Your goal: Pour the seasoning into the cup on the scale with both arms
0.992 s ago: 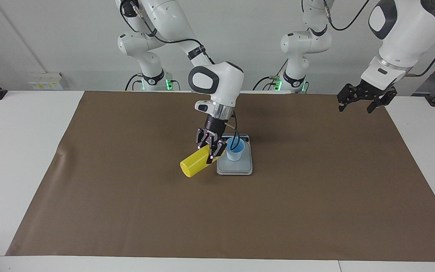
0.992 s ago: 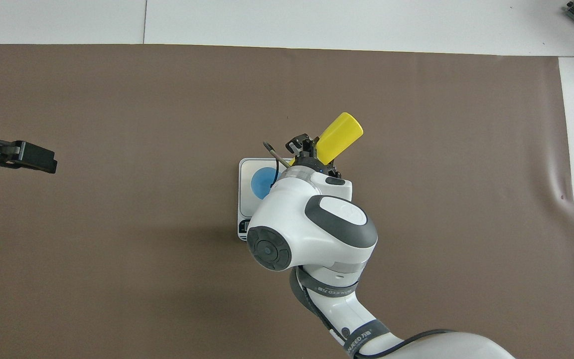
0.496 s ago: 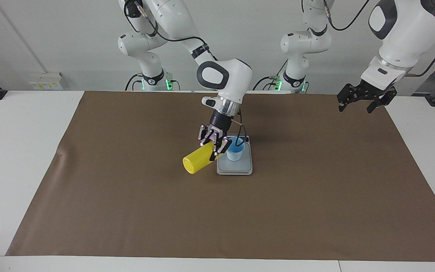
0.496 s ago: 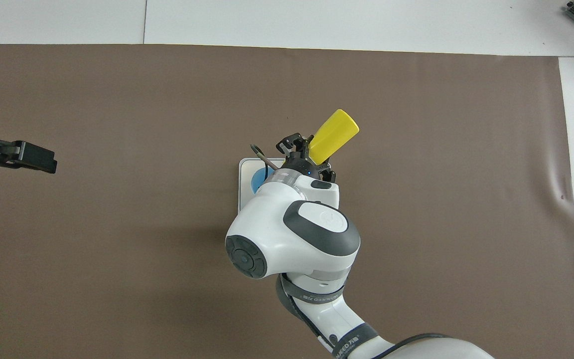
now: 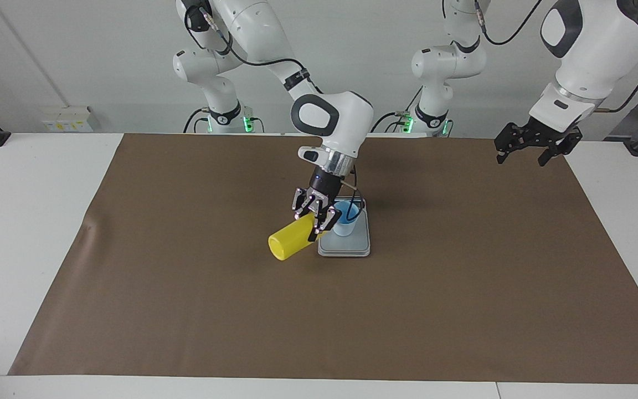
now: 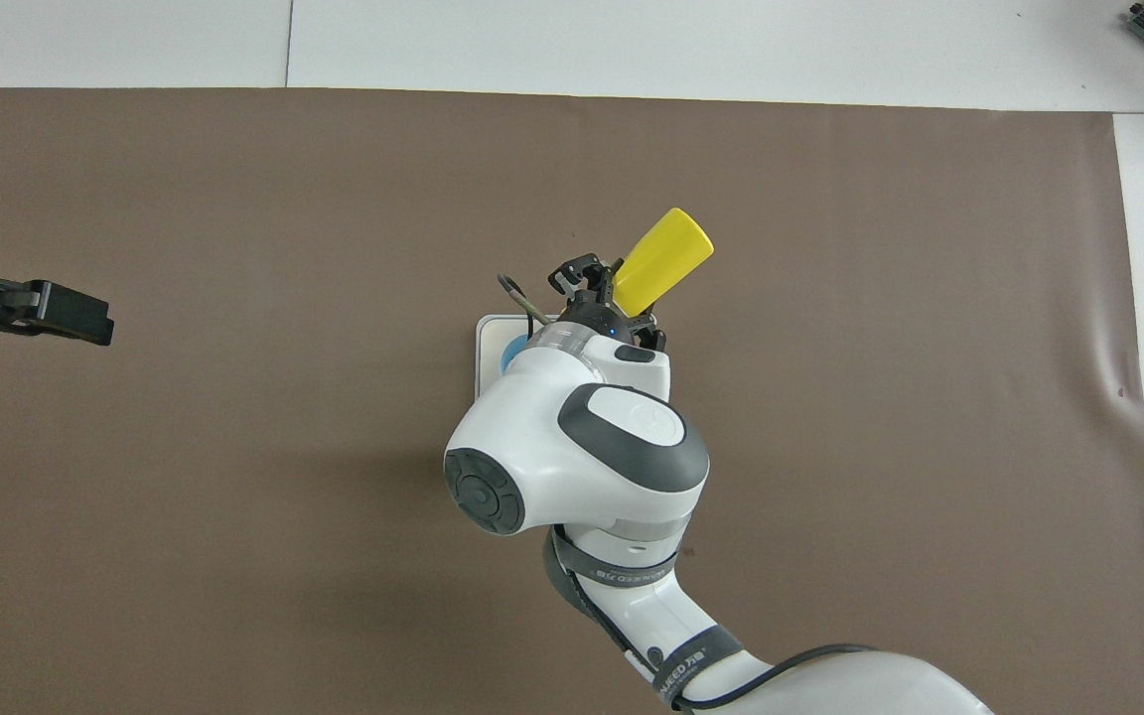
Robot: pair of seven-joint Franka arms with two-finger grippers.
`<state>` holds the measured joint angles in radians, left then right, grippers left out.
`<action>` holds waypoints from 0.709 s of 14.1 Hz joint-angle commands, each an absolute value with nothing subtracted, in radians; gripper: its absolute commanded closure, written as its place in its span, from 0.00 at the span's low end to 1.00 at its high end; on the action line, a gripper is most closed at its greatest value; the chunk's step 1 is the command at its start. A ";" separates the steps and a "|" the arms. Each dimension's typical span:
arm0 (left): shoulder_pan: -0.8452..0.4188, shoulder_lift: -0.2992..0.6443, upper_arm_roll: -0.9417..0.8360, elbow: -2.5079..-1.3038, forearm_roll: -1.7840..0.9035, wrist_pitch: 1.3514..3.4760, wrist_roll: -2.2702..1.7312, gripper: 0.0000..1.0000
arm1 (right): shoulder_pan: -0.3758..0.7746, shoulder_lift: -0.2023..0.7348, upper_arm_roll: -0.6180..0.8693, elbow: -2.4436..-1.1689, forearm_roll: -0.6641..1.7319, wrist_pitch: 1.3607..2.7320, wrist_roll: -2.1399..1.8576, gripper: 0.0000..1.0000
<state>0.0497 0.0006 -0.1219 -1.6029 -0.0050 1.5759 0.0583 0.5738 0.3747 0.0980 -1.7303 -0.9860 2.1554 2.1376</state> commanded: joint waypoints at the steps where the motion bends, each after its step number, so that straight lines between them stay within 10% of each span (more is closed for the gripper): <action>1: 0.060 -0.026 -0.127 -1.631 -0.003 1.580 0.051 0.00 | 0.572 0.385 0.103 -1.703 -1.019 2.135 2.168 1.00; 10: 0.060 -0.026 -0.127 -1.631 -0.003 1.580 0.051 0.00 | 0.548 0.370 0.103 -1.703 -0.900 2.152 2.201 1.00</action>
<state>0.0497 0.0006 -0.1219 -1.6029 -0.0050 1.5759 0.0583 0.5678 0.3762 0.0957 -1.7186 -0.9195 2.1548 2.1798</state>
